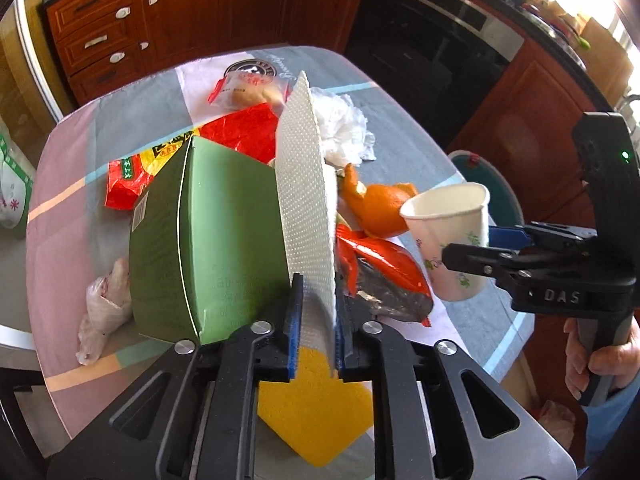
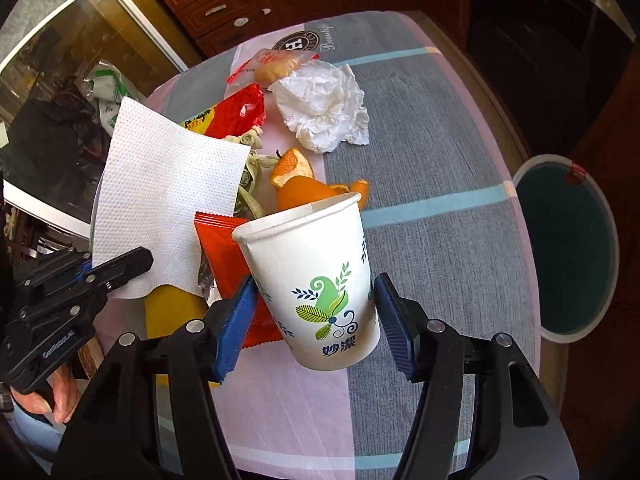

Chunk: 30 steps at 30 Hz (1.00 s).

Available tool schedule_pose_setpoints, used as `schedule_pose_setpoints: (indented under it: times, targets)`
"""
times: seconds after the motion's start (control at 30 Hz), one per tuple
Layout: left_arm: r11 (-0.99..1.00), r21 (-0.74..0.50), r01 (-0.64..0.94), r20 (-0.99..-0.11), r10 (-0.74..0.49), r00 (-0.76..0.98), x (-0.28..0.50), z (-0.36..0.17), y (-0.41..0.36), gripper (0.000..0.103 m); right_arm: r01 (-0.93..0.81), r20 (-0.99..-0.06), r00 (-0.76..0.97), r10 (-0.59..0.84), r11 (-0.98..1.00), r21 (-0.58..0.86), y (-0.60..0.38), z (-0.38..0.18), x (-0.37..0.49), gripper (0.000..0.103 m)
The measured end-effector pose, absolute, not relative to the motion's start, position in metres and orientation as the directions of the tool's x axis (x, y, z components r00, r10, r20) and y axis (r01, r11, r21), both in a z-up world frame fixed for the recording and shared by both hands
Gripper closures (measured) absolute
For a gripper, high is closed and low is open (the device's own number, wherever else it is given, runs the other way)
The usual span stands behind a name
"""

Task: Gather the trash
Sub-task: 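Grasp the paper towel with the left tool while the right tool grasps the white cup, then carry the towel and cup over the bin and open both tools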

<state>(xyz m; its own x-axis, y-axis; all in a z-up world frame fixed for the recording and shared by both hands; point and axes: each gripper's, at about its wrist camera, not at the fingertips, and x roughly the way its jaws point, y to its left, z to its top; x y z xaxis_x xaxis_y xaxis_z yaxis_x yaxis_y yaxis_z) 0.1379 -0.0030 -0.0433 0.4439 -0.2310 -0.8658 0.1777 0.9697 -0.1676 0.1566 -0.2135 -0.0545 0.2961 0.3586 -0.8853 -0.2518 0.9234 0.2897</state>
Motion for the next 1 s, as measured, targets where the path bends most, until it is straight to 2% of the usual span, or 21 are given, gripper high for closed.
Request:
schedule_pose_setpoints:
  times: [0.07, 0.13, 0.17, 0.2, 0.23, 0.33, 0.43, 0.73, 1.0]
  targets:
    - [0.975, -0.144, 0.171, -0.868, -0.207, 0.451, 0.143, -0.046, -0.007, 0.076, -0.239, -0.884, 0.291, 0.366, 0.922, 0.303, -0.219, -0.060, 0.157, 0.045]
    - [0.978, -0.117, 0.172, -0.869, -0.185, 0.458, 0.147, -0.048, -0.014, 0.071, -0.228, -0.881, 0.288, 0.376, 0.920, 0.319, -0.224, -0.065, 0.157, 0.045]
    - [0.980, -0.098, 0.173, -0.869, -0.169, 0.466, 0.148, -0.050, -0.017, 0.072, -0.224, -0.879, 0.288, 0.380, 0.919, 0.324, -0.226, -0.067, 0.157, 0.045]
    - [0.982, -0.075, 0.174, -0.870, -0.149, 0.469, 0.148, -0.051, -0.021, 0.079, -0.219, -0.877, 0.291, 0.382, 0.919, 0.328, -0.228, -0.068, 0.158, 0.046]
    - [0.982, -0.058, 0.178, -0.876, -0.136, 0.464, 0.148, -0.052, -0.024, 0.102, -0.213, -0.873, 0.297, 0.387, 0.918, 0.334, -0.230, -0.069, 0.157, 0.046]
    - [0.985, -0.014, 0.171, -0.862, -0.098, 0.498, 0.142, -0.044, -0.030, 0.102, -0.201, -0.863, 0.316, 0.393, 0.917, 0.344, -0.236, -0.067, 0.157, 0.049]
    - [0.986, -0.022, 0.164, -0.835, -0.108, 0.539, 0.134, -0.023, -0.028, 0.102, -0.187, -0.848, 0.336, 0.409, 0.912, 0.365, -0.244, -0.062, 0.157, 0.049]
    - [0.967, -0.086, 0.239, -0.749, -0.221, 0.624, 0.116, 0.048, -0.045, 0.102, -0.162, -0.783, 0.433, 0.446, 0.893, 0.419, -0.278, -0.024, 0.154, 0.050]
    - [0.928, -0.076, 0.364, -0.738, -0.298, 0.606, 0.125, 0.063, -0.104, 0.102, -0.067, -0.748, 0.525, 0.406, 0.896, 0.439, -0.344, -0.007, 0.148, 0.050]
